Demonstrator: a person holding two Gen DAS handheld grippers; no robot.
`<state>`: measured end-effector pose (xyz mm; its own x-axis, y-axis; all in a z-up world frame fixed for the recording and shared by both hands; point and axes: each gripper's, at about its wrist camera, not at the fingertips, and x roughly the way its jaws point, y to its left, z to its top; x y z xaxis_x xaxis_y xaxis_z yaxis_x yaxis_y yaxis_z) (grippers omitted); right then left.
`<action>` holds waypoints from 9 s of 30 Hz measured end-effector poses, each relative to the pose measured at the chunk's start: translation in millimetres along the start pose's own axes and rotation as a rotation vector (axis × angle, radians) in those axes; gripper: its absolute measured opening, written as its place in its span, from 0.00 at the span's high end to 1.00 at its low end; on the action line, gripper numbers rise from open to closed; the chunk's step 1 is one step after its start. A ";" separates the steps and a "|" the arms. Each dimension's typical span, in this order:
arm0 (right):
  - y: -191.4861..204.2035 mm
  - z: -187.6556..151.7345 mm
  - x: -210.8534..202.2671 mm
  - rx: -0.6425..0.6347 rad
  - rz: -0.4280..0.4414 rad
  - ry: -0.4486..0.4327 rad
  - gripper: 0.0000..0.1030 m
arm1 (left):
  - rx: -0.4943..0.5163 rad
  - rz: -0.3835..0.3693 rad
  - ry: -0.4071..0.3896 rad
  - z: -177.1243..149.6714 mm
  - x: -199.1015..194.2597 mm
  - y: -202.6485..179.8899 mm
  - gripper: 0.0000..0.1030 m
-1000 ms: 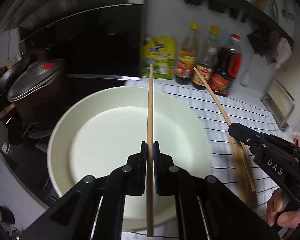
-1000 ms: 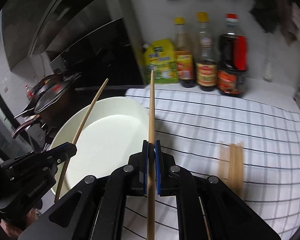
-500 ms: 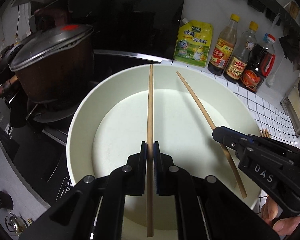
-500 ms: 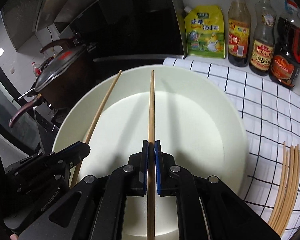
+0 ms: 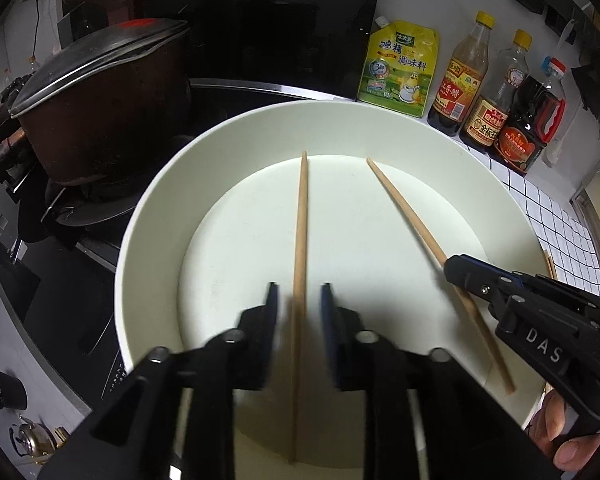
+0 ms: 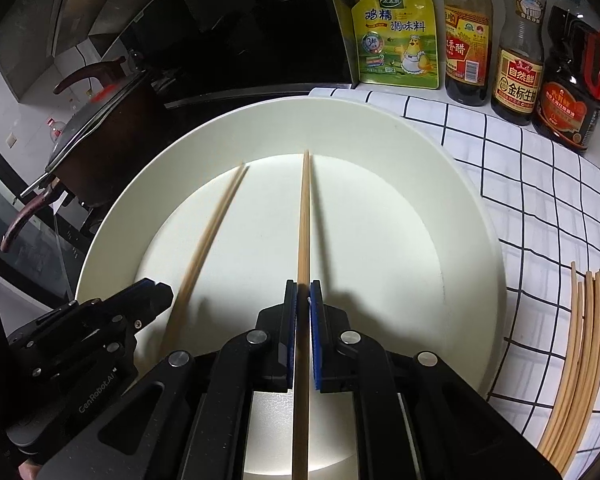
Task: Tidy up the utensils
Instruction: 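Carry both chopsticks into the white basin and open both tools, then withdraw both tools from the basin back toward the chopstick pile, then grasp a chopstick with the right tool while the left tool grasps another, then carry both chopsticks into the white basin and open both tools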
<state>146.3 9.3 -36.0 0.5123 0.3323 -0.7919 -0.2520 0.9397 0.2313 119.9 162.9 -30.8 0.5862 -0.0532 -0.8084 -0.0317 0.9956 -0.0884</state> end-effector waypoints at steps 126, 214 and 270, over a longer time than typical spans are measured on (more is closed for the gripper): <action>-232.4 -136.7 -108.1 0.165 -0.391 -0.069 0.60 | 0.200 -0.050 0.017 -87.4 1.6 -244.9 0.06; -143.2 -114.4 -197.0 0.151 -0.261 -0.274 0.94 | 0.215 -0.272 -0.145 -39.5 -112.1 -206.1 0.93; 15.8 -17.1 -34.7 -0.074 -0.063 -0.079 0.85 | -0.046 0.000 -0.062 -9.7 -33.0 -4.7 0.58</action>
<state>110.5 11.2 -14.6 0.5910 0.2813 -0.7560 -0.2762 0.9511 0.1380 92.9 159.2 -9.4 0.6349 -0.0471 -0.7711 -0.0681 0.9908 -0.1166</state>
